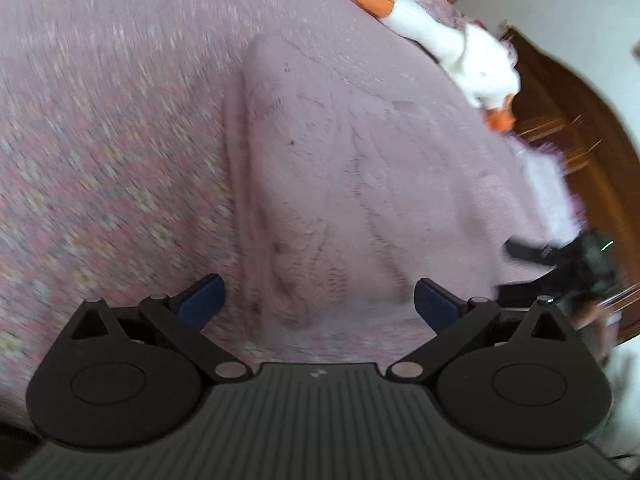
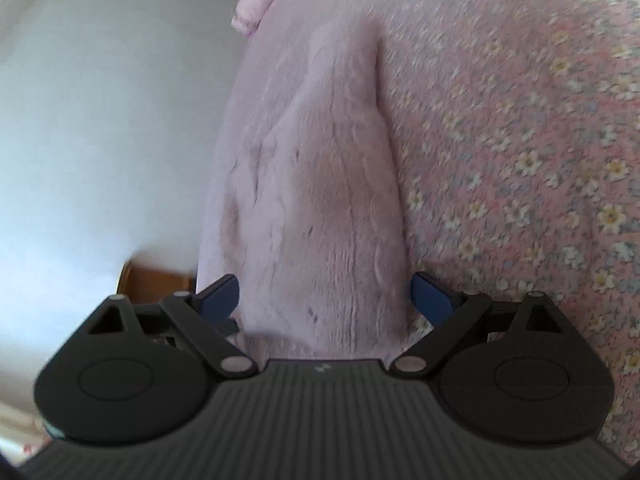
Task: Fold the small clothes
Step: 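Close both tools on the cardigan end and lift it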
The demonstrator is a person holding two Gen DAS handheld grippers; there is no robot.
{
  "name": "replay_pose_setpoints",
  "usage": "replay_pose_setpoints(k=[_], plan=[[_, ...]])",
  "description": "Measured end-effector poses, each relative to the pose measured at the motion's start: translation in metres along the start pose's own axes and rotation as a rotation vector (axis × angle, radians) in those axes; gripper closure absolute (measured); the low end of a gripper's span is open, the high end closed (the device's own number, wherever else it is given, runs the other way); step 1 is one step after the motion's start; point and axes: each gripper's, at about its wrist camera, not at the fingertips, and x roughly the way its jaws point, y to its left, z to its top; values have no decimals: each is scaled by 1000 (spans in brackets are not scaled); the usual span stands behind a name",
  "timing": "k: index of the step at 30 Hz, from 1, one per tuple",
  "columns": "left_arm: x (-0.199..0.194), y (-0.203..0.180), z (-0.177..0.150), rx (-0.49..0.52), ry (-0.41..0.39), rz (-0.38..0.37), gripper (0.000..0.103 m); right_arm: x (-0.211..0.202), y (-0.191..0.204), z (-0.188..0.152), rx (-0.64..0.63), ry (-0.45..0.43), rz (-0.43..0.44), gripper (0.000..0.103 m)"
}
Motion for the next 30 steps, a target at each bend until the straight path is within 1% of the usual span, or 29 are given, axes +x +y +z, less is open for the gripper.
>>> replay_pose_setpoints(k=[1,3,4,6,9,11,12,13,14,15,16,18,19,20,21,23,24,25,26,27,28,30], plan=[[3,6,5,-46,10,-39,0,4,2,1,-16,15,-5,7],[12,15,15,-100,4,-93,0,15,6,7,-27,10,-2,7],[18,19,22,-130,-7,-122,0,21,6,12,-22,-3,3,7],[28,22,33,-180,-35,-147,0,33,10,24,-16,-38,15,6],[42,14,43,-210,-78,-130,0,46,17,31,4,-73,16,6],[42,4,38,-182,-99,-101,1,45,21,23,-26,-73,17,8],[41,2,33,-172,-102,-104,1,42,19,16,-27,-72,34,9],[38,2,24,-177,-107,-118,1,37,14,6,-12,-72,60,15],[34,2,15,-186,-118,-130,3,32,10,-3,6,-74,76,18],[29,1,4,-202,-136,-137,5,26,5,-14,23,-83,91,24],[25,1,-6,-216,-154,-144,7,21,0,-25,36,-102,105,27],[21,-4,-21,-218,-198,-135,10,17,-4,-38,45,-165,138,27],[23,-5,-24,-220,-217,-125,10,18,-3,-42,55,-195,133,25],[25,-4,-24,-243,-237,-121,10,22,1,-44,71,-225,122,24],[27,-5,-22,-273,-257,-120,10,25,5,-47,81,-240,108,24],[33,-6,-16,-302,-269,-120,10,36,15,-49,98,-261,73,24],[35,-7,-13,-312,-269,-114,15,41,19,-49,105,-269,62,25],[36,-10,-12,-317,-265,-93,21,43,20,-47,122,-273,57,42],[37,-12,-10,-317,-255,-62,50,45,20,-47,155,-268,54,50],[37,-13,-10,-329,-245,-41,60,51,23,-46,195,-270,62,53],[37,-12,-11,-349,-249,-62,61,49,24,-46,218,-275,61,56],[29,-12,-12,-367,-266,-79,64,44,27,-43,213,-279,51,59]])
